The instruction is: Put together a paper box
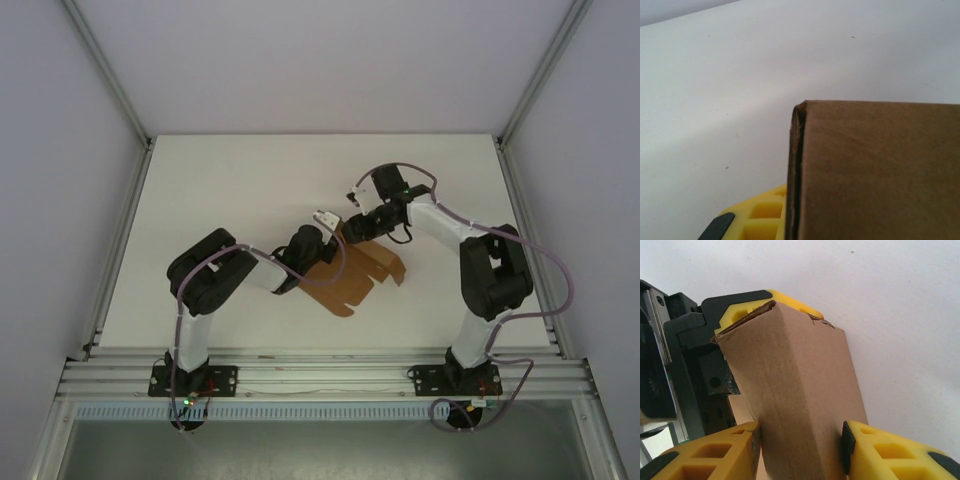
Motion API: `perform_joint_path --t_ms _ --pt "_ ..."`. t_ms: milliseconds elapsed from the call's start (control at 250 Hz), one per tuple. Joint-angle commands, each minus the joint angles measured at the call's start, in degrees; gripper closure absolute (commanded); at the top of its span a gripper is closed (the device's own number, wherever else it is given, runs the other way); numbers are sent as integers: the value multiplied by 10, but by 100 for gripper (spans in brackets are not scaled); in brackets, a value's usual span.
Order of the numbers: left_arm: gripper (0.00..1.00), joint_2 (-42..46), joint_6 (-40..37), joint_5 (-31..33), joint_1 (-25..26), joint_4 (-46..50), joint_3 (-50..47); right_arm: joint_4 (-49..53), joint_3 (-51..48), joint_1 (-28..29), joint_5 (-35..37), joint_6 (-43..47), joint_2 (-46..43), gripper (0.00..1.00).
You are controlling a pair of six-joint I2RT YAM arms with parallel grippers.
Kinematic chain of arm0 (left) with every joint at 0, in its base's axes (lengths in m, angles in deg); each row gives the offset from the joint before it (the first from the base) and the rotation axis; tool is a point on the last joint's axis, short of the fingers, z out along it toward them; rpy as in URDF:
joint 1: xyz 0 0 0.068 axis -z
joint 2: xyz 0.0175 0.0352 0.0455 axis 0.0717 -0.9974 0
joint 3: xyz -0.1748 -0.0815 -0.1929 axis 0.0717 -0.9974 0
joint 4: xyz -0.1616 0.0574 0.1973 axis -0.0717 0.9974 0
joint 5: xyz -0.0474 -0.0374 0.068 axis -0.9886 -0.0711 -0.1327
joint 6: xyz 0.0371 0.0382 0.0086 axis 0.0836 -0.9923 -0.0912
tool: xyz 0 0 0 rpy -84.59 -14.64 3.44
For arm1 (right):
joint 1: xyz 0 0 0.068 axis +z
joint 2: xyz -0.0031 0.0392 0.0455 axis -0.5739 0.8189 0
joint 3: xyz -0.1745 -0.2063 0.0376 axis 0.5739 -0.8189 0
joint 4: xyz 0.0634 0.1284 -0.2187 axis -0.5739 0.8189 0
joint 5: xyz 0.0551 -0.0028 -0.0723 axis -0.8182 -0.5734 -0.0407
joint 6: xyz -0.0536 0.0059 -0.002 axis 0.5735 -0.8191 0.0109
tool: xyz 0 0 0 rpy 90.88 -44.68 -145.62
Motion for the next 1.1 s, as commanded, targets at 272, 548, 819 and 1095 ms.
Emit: perform_joint_path --t_ms 272,548,819,1095 --pt "53 29 3 5 -9 18 -40 38 -6 3 16 -18 -8 57" --pt "54 18 4 1 -14 22 1 43 -4 3 16 -11 1 57" --pt "100 -4 19 -13 -29 36 33 38 1 3 25 -16 -3 56" --pt "100 68 68 49 -30 58 -9 26 -5 -7 149 -52 -96 24"
